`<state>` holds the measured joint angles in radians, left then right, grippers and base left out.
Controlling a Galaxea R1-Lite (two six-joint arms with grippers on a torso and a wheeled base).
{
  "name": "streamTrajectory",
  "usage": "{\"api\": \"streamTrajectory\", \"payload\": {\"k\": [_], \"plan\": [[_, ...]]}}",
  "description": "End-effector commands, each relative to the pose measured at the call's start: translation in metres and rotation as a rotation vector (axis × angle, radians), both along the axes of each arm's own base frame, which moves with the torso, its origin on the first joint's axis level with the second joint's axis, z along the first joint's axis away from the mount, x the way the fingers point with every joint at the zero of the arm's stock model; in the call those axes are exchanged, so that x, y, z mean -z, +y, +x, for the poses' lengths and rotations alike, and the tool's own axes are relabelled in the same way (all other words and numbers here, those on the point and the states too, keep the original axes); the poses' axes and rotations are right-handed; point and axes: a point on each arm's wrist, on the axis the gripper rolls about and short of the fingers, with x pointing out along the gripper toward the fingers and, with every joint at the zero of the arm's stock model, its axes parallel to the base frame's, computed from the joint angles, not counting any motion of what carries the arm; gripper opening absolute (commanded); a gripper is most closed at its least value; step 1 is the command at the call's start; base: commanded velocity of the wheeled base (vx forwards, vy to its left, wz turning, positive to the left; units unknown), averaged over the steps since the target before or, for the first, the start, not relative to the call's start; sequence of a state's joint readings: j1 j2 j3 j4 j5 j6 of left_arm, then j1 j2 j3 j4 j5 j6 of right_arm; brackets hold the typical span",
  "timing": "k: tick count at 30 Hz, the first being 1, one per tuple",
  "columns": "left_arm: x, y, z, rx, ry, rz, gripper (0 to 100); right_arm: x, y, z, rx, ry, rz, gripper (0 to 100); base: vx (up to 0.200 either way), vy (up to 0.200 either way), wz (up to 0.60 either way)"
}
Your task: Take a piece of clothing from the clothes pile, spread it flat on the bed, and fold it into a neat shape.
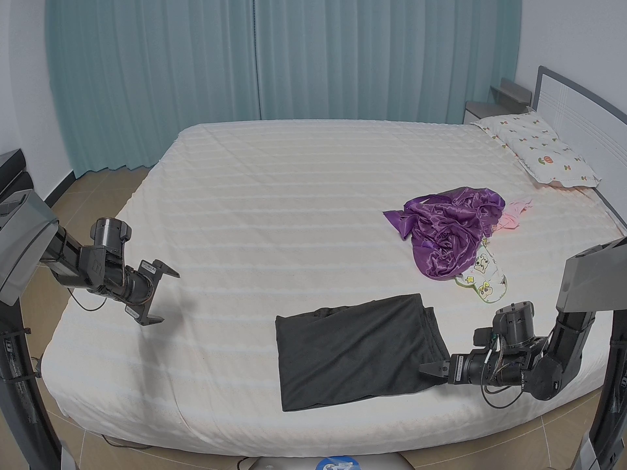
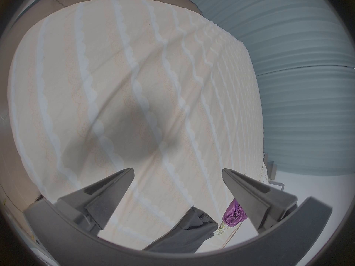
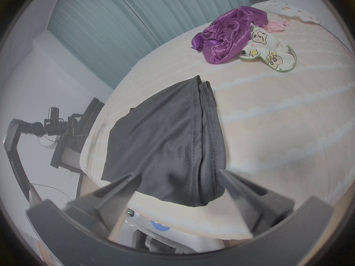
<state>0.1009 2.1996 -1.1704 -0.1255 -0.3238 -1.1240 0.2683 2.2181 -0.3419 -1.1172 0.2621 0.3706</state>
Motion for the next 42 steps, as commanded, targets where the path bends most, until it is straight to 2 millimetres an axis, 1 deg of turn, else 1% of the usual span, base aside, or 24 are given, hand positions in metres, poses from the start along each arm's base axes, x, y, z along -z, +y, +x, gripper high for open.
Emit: {"api": "streamTrajectory", "payload": {"k": [1,8,15,20,22,23,25,28,31,32,34,35,38,42], "plan": [[0.001,0.000,0.000,-0.001,0.002,0.000,100,0.005,-0.004,-0.002,0.009,0.020,-0.010,0,0.000,0.000,0.00],[0.000,0.000,0.000,-0.001,0.000,0.000,100,0.005,-0.009,-0.011,0.002,0.034,-0.030,0,0.000,0.000,0.00],[0.000,0.000,0.000,-0.001,0.000,0.000,100,0.002,-0.023,-0.010,0.038,0.024,-0.037,0,0.000,0.000,0.00],[0.000,0.000,0.000,-0.001,0.000,0.000,100,0.003,-0.023,-0.010,0.035,0.030,-0.031,0,0.000,0.000,0.00],[0.000,0.000,0.000,-0.001,0.000,0.000,100,0.006,-0.023,-0.010,0.035,0.041,-0.035,0,0.000,0.000,0.00],[0.000,0.000,0.000,-0.001,0.000,0.000,100,0.008,-0.024,-0.010,0.036,0.049,-0.038,100,0.000,0.000,0.00],[0.000,0.000,0.000,-0.001,0.000,0.000,100,0.012,-0.024,-0.011,0.034,0.059,-0.043,100,0.000,0.000,0.00],[0.000,0.000,0.000,-0.001,0.000,0.000,100,0.009,-0.026,-0.008,0.041,0.034,-0.039,100,0.000,0.000,0.00],[0.000,0.000,0.000,-0.001,0.000,0.000,100,0.000,-0.031,0.001,0.064,-0.055,-0.006,100,0.000,0.000,0.00],[0.000,0.000,0.000,0.001,0.000,0.000,100,-0.001,-0.033,0.006,0.070,-0.083,0.007,100,0.000,0.000,0.00],[0.000,0.000,0.000,-0.001,0.000,0.000,100,0.000,-0.034,0.008,0.071,-0.090,0.011,100,0.000,0.000,0.00],[0.000,0.000,0.000,0.001,0.000,0.000,100,0.005,-0.033,0.019,0.071,-0.105,0.017,100,0.000,0.000,0.00],[0.000,0.000,0.000,-0.001,0.000,0.000,100,0.019,-0.031,0.036,0.071,-0.111,0.019,100,0.000,0.000,0.00],[0.000,0.000,0.000,0.001,0.000,0.000,100,0.041,-0.016,0.066,0.034,-0.144,0.028,100,0.000,0.000,0.00]]}}
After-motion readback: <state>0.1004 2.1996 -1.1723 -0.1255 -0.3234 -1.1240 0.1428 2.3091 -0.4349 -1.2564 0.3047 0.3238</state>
